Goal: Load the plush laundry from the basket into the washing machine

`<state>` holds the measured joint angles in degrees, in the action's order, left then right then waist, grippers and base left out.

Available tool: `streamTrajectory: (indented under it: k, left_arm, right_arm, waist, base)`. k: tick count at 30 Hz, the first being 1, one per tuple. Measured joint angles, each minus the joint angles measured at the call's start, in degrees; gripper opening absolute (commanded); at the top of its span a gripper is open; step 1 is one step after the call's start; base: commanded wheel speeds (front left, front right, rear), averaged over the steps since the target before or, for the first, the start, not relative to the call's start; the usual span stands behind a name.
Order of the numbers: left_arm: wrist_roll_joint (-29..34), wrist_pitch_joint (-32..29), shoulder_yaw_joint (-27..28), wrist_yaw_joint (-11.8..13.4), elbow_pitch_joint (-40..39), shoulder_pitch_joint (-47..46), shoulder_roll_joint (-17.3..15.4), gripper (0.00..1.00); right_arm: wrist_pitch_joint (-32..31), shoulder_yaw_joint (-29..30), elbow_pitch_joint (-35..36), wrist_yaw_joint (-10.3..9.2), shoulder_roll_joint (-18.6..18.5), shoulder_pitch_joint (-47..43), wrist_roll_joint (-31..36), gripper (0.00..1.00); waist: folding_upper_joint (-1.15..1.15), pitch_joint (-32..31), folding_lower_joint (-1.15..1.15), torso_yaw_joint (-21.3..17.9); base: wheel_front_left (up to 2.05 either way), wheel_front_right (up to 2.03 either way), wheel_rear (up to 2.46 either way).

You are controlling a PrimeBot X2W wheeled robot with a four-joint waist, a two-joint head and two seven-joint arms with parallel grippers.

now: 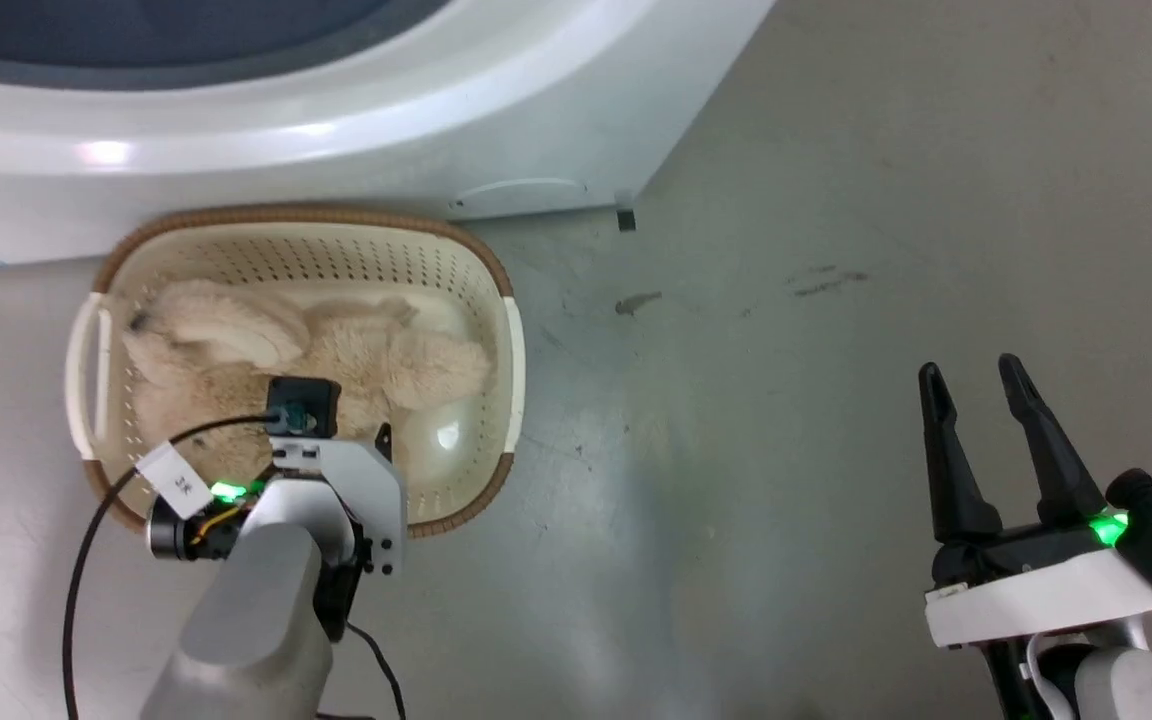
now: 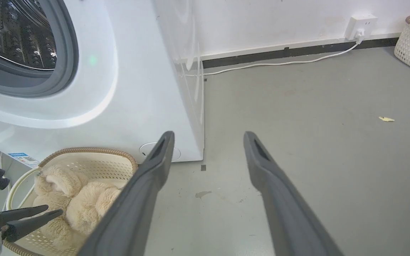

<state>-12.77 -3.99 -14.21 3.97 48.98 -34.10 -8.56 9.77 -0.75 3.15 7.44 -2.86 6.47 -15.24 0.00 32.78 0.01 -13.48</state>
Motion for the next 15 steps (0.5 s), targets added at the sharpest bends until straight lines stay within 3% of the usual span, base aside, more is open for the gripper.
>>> streamTrajectory:
  k: [8, 15]
  left_arm:
    - [-0.98, 0.22, -1.75, 1.16, 4.53, -5.77, -2.08, 1.0]
    - [-1.57, -3.15, -3.8, 1.34, 8.73, -10.43, -3.87, 1.0]
  right_arm:
    - [0.89, -2.19, 1.3, 0.0, -0.74, 1.16, -1.72, 1.0]
    - [1.54, -4.01, 1.65, 0.0, -1.55, 2.21, -3.07, 1.0]
  waist:
    - [0.0, 4.49, 0.0, -1.18]
    - [0.0, 8.4, 0.0, -2.56]
  base:
    - [0.0, 0.0, 0.0]
    - [0.0, 0.0, 0.0]
